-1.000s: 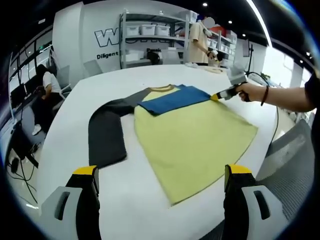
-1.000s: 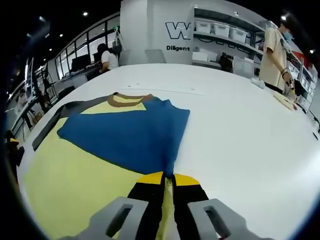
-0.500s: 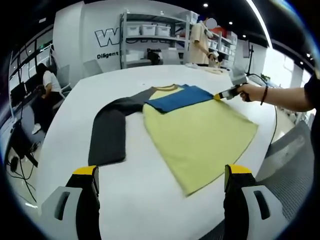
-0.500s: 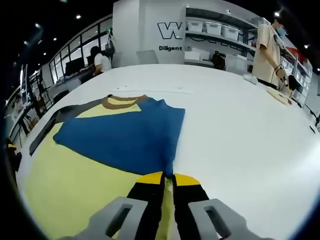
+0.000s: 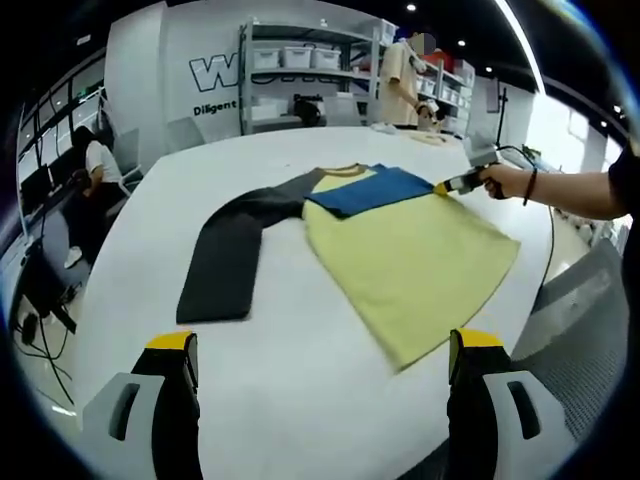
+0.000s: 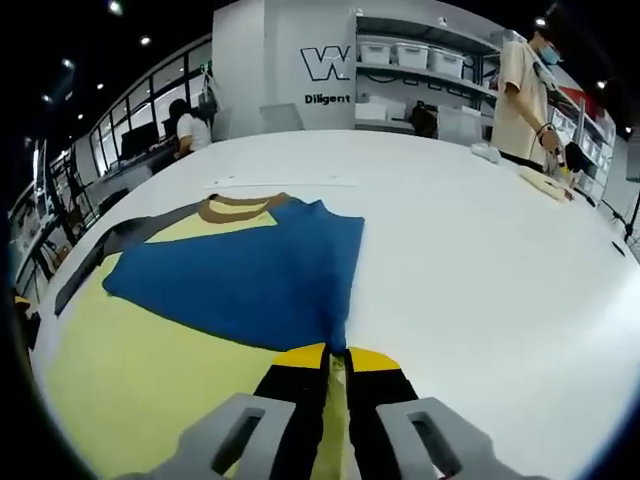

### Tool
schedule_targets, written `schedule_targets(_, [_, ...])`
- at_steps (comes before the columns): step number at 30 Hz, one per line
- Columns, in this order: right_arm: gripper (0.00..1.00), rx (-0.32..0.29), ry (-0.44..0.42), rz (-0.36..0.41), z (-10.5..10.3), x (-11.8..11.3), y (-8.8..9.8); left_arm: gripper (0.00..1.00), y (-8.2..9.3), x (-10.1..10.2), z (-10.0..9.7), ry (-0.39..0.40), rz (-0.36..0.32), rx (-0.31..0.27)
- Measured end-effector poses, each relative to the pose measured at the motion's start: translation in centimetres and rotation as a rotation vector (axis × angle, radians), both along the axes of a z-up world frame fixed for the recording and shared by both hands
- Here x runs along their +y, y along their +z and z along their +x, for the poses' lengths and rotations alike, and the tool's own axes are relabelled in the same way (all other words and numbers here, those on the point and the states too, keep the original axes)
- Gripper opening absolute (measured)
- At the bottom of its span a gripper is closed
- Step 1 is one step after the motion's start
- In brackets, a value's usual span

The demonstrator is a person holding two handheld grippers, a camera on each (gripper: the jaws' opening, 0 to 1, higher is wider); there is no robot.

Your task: Fold the garment on the visible template until the final outline fits inside the template.

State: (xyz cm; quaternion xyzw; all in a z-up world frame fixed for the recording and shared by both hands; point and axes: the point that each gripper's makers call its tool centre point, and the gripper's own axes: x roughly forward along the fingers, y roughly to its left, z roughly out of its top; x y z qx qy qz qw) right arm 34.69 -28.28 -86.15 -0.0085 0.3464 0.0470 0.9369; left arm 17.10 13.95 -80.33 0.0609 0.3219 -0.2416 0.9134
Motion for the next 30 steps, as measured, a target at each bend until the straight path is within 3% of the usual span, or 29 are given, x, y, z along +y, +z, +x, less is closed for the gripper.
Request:
schedule_targets(16, [0.03,0.000,-0.003,-0.018,0.2,-0.4,-0.2,0.99,0.1,0.3,0.1,0.015,-0.001,-0.002])
schedule_targets(21, [0.25,-0.069,-0.053,0.114,0.4,-0.4,1.1,0.99,0.1,0.4,0.1,0.020,-0.001,-0.003])
schedule_targets(30, [0.67,-0.131,0.040,0.159,0.0,1.7,3.6,0.99,0.1,0.3,0.1,0.019,-0.003,-0.002])
